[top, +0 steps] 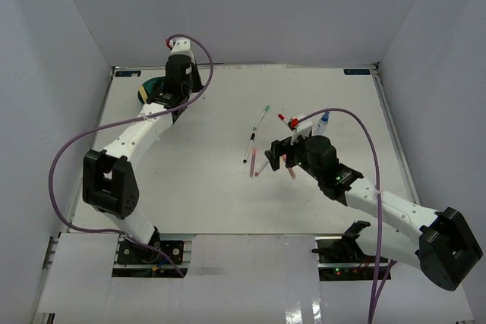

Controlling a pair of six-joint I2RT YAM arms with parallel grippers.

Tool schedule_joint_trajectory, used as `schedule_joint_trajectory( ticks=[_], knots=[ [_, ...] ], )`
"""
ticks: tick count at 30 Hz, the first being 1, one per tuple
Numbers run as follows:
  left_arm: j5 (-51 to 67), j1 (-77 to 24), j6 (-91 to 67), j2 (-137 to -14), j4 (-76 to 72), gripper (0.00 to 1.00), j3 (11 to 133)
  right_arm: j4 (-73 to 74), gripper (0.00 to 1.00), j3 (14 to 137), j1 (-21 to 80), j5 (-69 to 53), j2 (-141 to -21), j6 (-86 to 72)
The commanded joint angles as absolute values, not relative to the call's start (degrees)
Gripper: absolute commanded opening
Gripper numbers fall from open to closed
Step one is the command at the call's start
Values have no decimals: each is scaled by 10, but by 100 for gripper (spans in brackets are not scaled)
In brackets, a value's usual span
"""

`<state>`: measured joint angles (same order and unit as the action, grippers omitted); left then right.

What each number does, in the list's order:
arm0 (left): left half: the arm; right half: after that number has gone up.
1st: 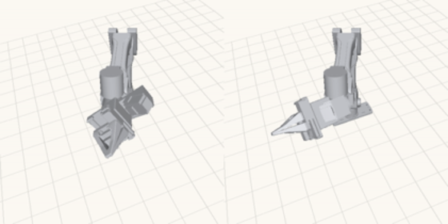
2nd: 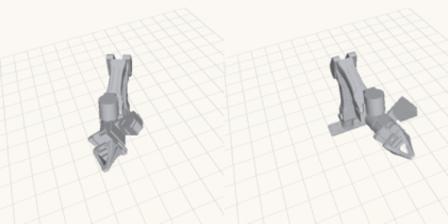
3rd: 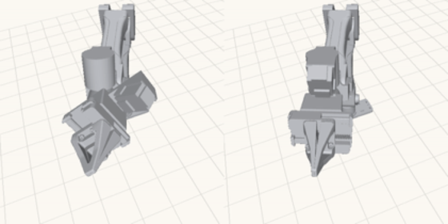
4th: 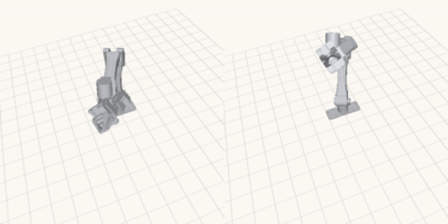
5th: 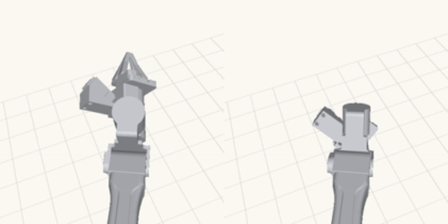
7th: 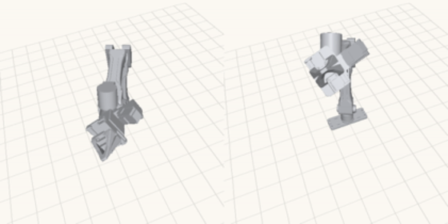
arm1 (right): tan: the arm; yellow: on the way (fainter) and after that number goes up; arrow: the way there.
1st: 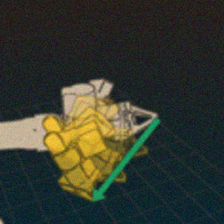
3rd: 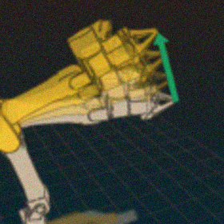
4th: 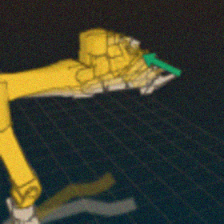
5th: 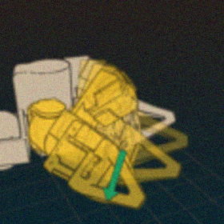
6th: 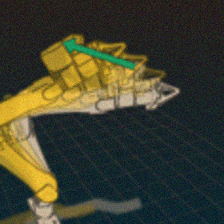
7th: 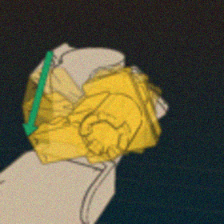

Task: Sort the stationery into containers
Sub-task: Place the pen in the storage box.

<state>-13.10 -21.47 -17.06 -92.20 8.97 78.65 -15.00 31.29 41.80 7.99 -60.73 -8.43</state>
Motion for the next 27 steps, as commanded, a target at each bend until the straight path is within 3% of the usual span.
schedule_joint_trajectory(
  ticks=[1,9,27],
  knots=[
    [-171,-179,-94,-982,93,0,848,-119,96,309,420,103,-597,-75],
    [-185,-120,-54,-1094,100,0,1001,-91,97,296,419,116,-585,-63],
    [-143,-53,-56,-1140,148,1,1038,-75,97,287,418,123,-583,-69]
  ],
)
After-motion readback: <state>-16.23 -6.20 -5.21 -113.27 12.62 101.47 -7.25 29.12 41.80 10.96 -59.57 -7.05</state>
